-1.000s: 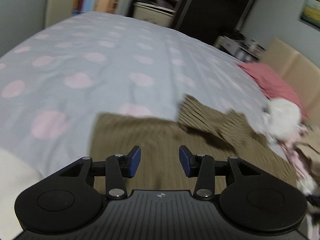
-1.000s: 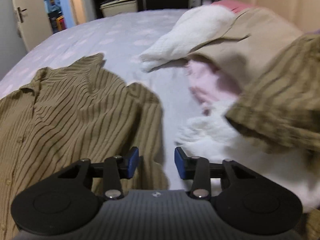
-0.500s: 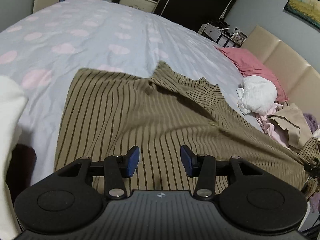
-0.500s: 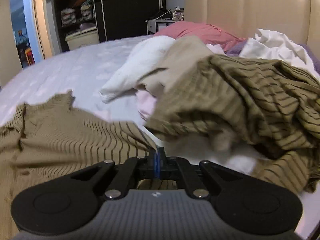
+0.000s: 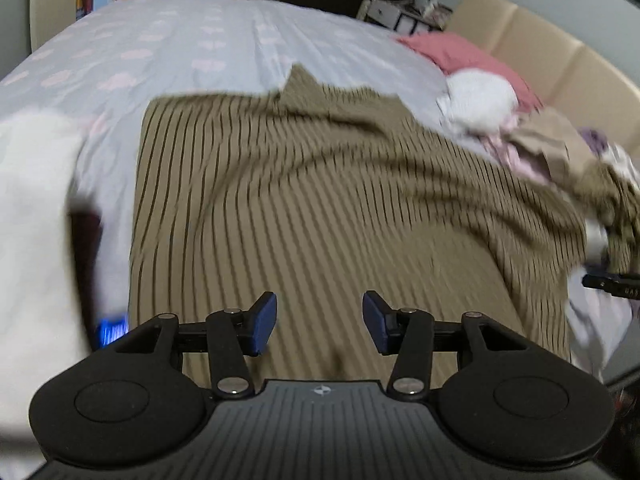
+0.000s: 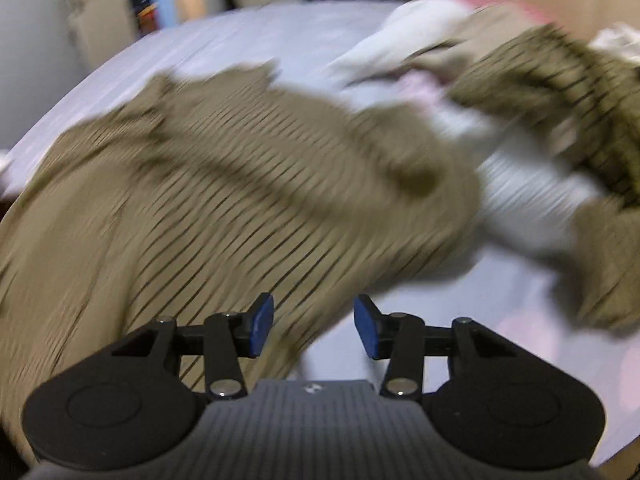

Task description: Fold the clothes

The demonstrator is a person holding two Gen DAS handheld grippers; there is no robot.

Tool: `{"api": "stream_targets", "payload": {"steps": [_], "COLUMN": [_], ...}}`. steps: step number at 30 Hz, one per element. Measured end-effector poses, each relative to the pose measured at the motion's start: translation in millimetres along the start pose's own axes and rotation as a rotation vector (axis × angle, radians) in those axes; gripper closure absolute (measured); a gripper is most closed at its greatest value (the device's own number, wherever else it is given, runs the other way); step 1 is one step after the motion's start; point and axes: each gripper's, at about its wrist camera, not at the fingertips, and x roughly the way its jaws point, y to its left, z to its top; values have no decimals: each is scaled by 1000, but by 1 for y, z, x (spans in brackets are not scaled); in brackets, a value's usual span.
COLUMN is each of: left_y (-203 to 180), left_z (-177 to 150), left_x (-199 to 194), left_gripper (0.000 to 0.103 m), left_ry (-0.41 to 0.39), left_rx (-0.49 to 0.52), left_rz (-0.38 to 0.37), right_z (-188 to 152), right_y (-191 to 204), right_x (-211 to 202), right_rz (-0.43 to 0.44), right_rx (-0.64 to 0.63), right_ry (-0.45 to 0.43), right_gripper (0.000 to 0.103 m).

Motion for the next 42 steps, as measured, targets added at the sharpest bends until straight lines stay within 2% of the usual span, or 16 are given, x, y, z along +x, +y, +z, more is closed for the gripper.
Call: {"api": "stream_targets", "payload": {"steps": [5,8,13,15,17,19,24,28,32,33,34,38,39,40,41,42], "left_y": [-24,-30,-29,-27,-22,-17,-11,-7,-1,0,1,4,6,7,8,10], "left_z": [-52,-74,-95,-97,-97,-98,-98,-100,-104,-104,-105,-106,-107,-107,-108,-109], "left_x": [-14,-14,-22,-27,-32,-37,-46,-50,-53,-53,-54,-57,-58,-60,-62,-63], "left_gripper": [57,55,55,55,55,55,54,54,54,54,54,54,54,54,54,54], "left_ry": [23,39,40,26,11,-7,-43,-57,-65,-65,-65,-65,-66,-67,-67,-65], "left_rx": [45,37,20,17,0,-18,-26,-33,-53,-57,-61,-63,-58,-53,-48,-48], "left_rz": [-71,-109,-122,-119,-117,-116,-113,-111,-107,-105,-104,-94,-90,-86,-82,-76], "right_z": [-32,-51,-64,-68,-73,-77,-86,-78,-76,-78,-82,-83,-83,-82,-82,-82], "right_y": [61,98,130,141,152,164,188,184,195,199,204,204,203,202,202,201], "right_x": [-11,-17,-18,-18,-18,-18,-22,-55,-77,-75,-68,-57,-55,-52,-50,-48], "right_rz": [162,258,262,257,251,245,252,428,626,636,604,464,428,393,357,322], "right_rx": [-97,-155,-185,-193,-202,-210,-224,-184,-219,-231,-245,-229,-222,-215,-208,-201], "right_ry": [50,81,127,146,164,183,226,234,279,298,315,295,286,277,268,259], "right_gripper": [55,53,42,42,50,101,101,101,103,103,103,95,81,52,45,43]}}
